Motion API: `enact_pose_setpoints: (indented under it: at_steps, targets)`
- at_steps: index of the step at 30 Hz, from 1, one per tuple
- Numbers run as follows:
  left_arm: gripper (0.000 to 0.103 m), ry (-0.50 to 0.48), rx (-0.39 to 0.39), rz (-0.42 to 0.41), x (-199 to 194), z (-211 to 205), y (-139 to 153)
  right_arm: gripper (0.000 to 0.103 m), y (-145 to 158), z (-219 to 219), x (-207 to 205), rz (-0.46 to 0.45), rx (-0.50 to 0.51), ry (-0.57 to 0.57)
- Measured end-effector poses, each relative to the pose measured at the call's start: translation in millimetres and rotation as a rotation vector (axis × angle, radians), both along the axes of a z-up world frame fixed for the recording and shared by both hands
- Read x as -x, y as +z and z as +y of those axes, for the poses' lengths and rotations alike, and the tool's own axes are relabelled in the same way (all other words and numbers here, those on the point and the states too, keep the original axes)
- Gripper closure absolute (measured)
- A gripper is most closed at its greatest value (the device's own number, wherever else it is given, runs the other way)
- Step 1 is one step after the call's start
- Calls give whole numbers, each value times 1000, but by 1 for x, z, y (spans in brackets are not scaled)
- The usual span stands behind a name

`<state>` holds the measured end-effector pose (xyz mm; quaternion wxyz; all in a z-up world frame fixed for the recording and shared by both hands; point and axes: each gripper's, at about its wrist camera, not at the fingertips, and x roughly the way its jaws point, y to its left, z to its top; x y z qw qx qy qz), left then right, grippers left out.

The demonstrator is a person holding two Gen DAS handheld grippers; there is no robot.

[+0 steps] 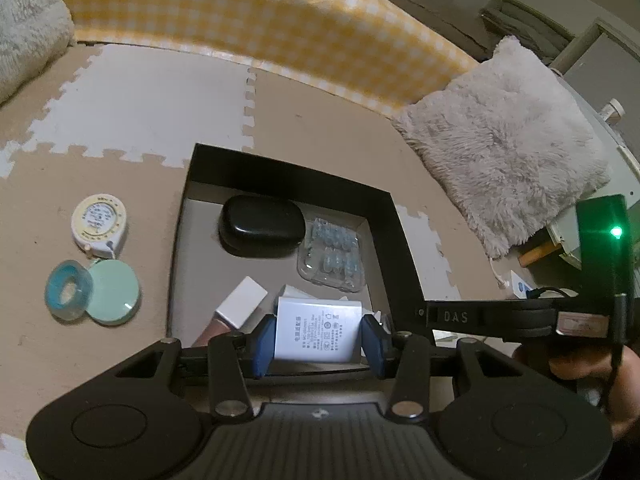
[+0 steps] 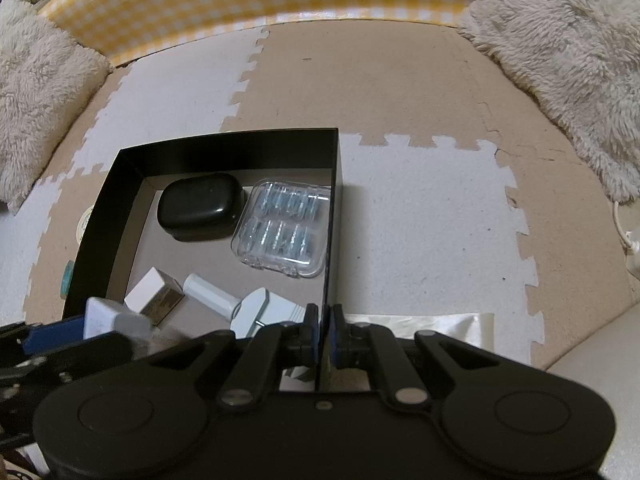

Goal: Organize rigid objects
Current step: 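Carry the white charger into the box and open the left tool, then move the left tool to the teal tape roll and grasp it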

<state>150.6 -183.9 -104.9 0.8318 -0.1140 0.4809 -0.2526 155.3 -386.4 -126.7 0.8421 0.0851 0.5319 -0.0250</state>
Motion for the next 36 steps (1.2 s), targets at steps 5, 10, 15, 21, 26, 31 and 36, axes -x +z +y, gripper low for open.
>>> enact_pose_setpoints:
  at_steps: [5, 10, 15, 21, 26, 31, 36]
  targets:
    - [56, 10, -21, 1, -4, -3, -7, 97, 0, -1, -1, 2, -2, -1]
    - [45, 27, -28, 9, -7, -3, -13, 97, 0, -1, -1, 1, -1, 0]
    - [21, 13, -34, 1, -5, -4, -12, 97, -1, -1, -1, 4, 3, 2]
    - [7, -17, -78, -13, 0, -7, -10, 97, -1, 0, -1, 4, 3, 2]
    - [1, -58, -108, -44, 7, -10, -7, 97, -1, -1, -1, 4, 2, 2]
    - [0, -81, -133, -84, 11, -11, -3, 97, -1, 0, -1, 4, 4, 2]
    - [0, -96, -143, -107, 15, -11, -1, 97, -1, 0, -1, 4, 4, 2]
